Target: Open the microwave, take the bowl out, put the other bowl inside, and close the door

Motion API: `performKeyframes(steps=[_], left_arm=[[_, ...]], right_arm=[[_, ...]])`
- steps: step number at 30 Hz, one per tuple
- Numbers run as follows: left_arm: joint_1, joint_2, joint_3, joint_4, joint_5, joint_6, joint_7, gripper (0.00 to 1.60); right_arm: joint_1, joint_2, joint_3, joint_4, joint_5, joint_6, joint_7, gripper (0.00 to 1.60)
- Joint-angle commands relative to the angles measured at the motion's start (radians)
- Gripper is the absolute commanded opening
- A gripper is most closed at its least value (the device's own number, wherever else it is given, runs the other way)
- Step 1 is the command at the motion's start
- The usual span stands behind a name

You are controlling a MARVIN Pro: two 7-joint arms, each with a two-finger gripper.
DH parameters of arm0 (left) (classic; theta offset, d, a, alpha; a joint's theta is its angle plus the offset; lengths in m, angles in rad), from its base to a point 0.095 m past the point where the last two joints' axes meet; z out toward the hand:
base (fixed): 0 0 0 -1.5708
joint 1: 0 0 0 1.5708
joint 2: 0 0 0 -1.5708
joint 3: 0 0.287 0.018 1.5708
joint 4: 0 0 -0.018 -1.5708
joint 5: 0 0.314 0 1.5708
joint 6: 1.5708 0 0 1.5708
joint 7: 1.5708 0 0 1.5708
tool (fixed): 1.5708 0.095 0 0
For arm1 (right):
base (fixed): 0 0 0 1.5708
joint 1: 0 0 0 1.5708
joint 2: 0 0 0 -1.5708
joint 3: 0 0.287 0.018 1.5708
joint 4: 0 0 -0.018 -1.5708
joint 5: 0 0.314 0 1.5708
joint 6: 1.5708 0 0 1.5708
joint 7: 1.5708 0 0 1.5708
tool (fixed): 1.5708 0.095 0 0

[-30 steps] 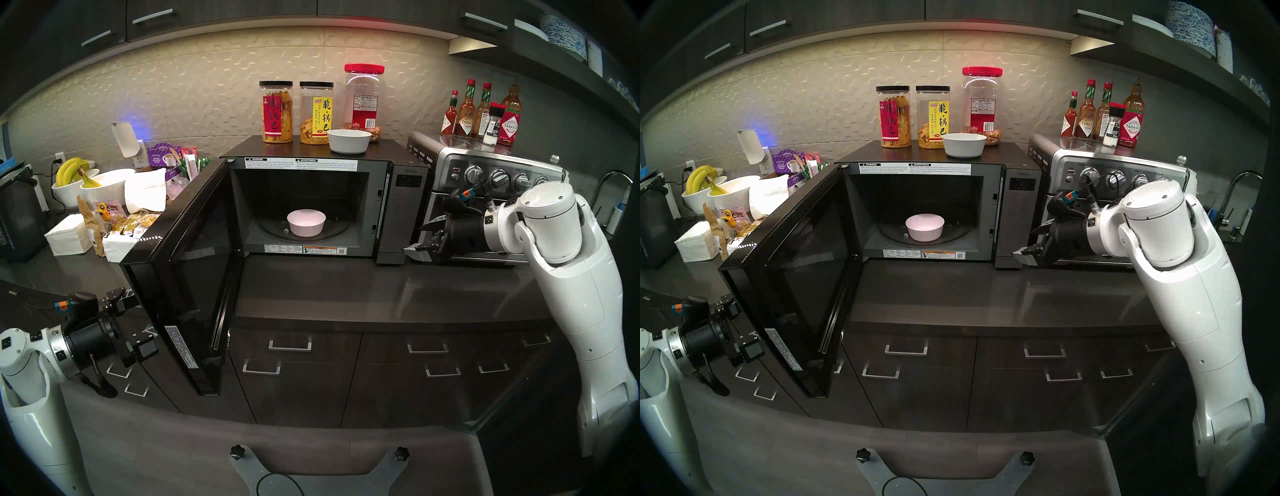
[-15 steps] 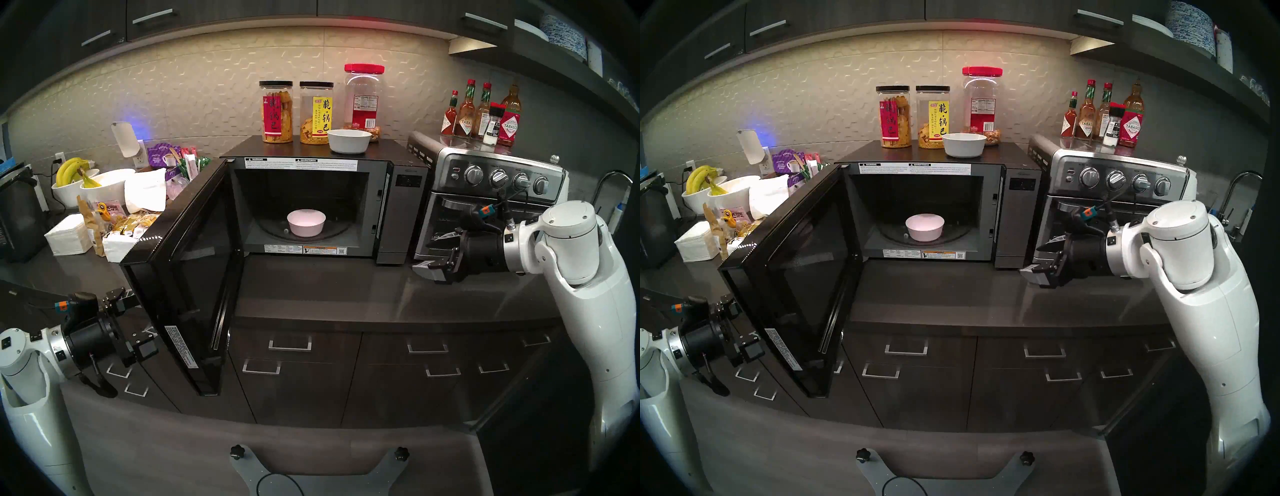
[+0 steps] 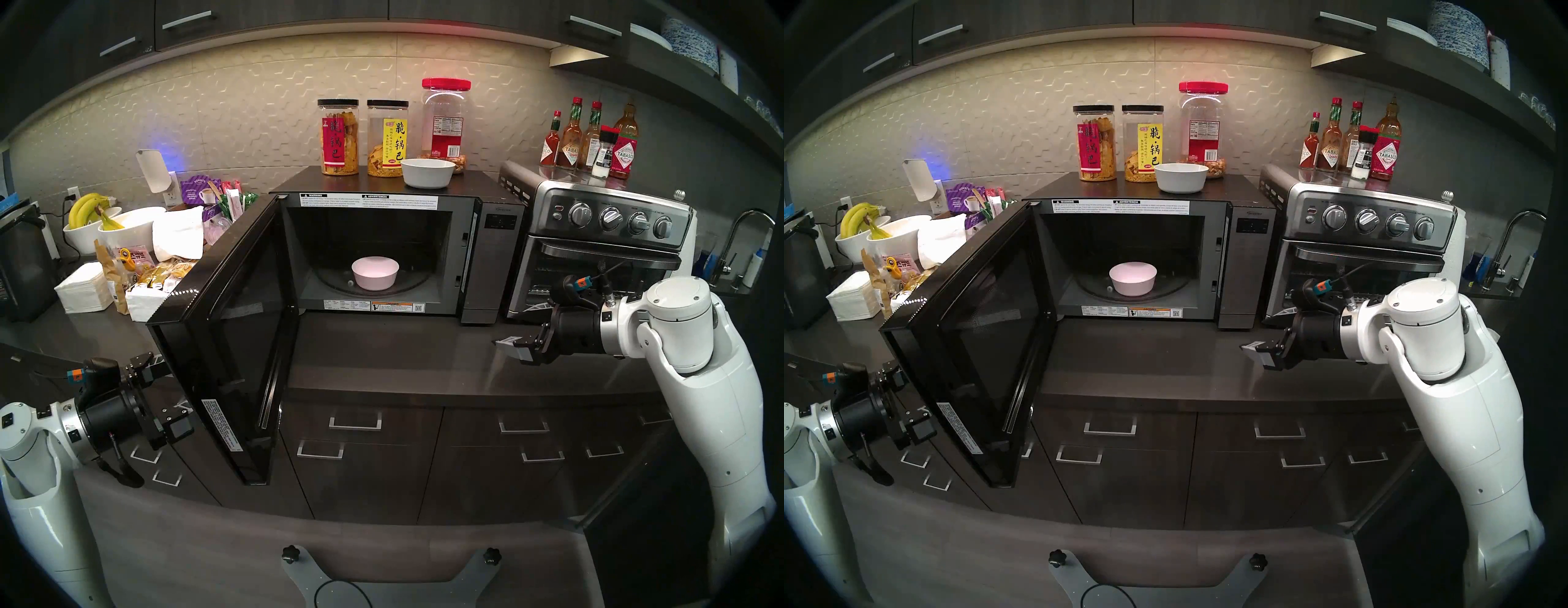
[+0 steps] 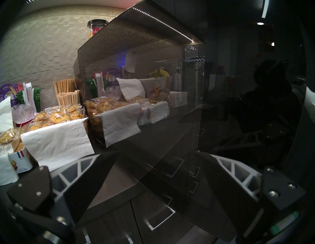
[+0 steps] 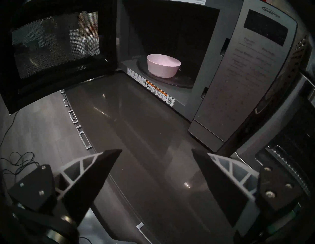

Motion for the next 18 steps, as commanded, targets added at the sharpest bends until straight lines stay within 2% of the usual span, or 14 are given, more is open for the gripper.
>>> performKeyframes(steps=[1, 18], left_arm=[[0.001, 0.002, 0.001, -0.015, -0.008, -0.002, -0.011, 1.60], [0.001, 0.002, 0.001, -0.015, -0.008, -0.002, -0.011, 1.60]], right_arm=[[0.016, 0.012, 0.018, -0.005, 0.015, -0.020, 0.025, 1.60], [0.019, 0.017, 0.021, 0.000, 0.006, -0.029, 0.046, 1.60]])
